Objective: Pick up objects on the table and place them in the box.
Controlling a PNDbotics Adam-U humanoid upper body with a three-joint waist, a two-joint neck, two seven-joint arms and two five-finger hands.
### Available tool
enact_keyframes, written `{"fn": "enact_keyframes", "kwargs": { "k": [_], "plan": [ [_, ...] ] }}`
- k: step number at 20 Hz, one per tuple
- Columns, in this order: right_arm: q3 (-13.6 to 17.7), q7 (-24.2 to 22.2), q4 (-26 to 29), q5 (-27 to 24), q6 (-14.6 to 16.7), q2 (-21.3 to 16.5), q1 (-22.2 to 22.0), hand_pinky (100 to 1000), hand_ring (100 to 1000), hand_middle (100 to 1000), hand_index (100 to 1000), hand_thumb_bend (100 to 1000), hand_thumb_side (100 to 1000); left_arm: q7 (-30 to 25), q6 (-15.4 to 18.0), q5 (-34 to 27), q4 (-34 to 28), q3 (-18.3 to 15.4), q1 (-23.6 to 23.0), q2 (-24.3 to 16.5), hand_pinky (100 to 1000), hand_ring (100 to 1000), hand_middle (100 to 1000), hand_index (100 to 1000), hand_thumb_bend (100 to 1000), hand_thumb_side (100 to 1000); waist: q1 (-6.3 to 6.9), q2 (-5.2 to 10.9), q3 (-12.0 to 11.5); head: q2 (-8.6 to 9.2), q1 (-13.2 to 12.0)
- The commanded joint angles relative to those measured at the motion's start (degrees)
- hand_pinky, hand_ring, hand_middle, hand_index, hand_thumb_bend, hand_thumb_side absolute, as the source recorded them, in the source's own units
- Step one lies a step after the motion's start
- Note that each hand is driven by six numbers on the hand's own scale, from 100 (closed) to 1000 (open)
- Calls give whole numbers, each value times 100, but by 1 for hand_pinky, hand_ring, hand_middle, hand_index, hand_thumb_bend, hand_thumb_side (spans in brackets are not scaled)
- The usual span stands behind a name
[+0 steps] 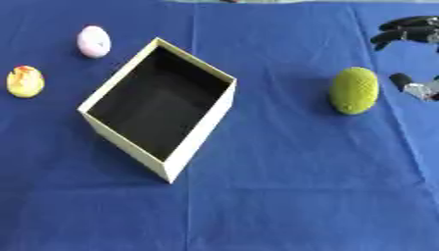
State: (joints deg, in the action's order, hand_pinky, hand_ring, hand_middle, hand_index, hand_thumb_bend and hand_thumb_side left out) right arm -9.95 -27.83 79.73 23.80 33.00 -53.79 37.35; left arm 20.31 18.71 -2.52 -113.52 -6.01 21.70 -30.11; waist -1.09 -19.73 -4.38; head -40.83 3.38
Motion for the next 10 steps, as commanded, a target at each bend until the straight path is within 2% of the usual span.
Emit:
{"fn": "enact_keyframes", "kwargs": {
  "k": [1, 5, 6, 10],
  "plan": [
    [36, -144, -305, 48, 178, -41, 190, 957, 986, 792, 963, 100, 361, -26, 1, -33, -108, -17, 66, -89, 772, 762, 710, 802, 100, 597, 10, 110, -5, 2, 28],
    [46, -160, -433, 75, 288, -16, 237, 957, 986, 792, 963, 100, 361, -26, 1, -35, -108, -19, 65, -89, 772, 762, 710, 802, 100, 597, 11, 110, -3, 1, 26],
    [32, -167, -444, 88, 307, -2, 233, 962, 988, 805, 963, 100, 499, -27, 3, -36, -108, -16, 74, -89, 770, 762, 714, 802, 100, 595, 8, 104, -15, -8, 34],
    [-132, -444, -629, 214, 532, 124, 327, 962, 989, 805, 963, 100, 501, -36, 11, -47, -108, 0, 105, -79, 771, 764, 715, 802, 100, 596, -1, 96, -45, -34, 44]
  ]
}}
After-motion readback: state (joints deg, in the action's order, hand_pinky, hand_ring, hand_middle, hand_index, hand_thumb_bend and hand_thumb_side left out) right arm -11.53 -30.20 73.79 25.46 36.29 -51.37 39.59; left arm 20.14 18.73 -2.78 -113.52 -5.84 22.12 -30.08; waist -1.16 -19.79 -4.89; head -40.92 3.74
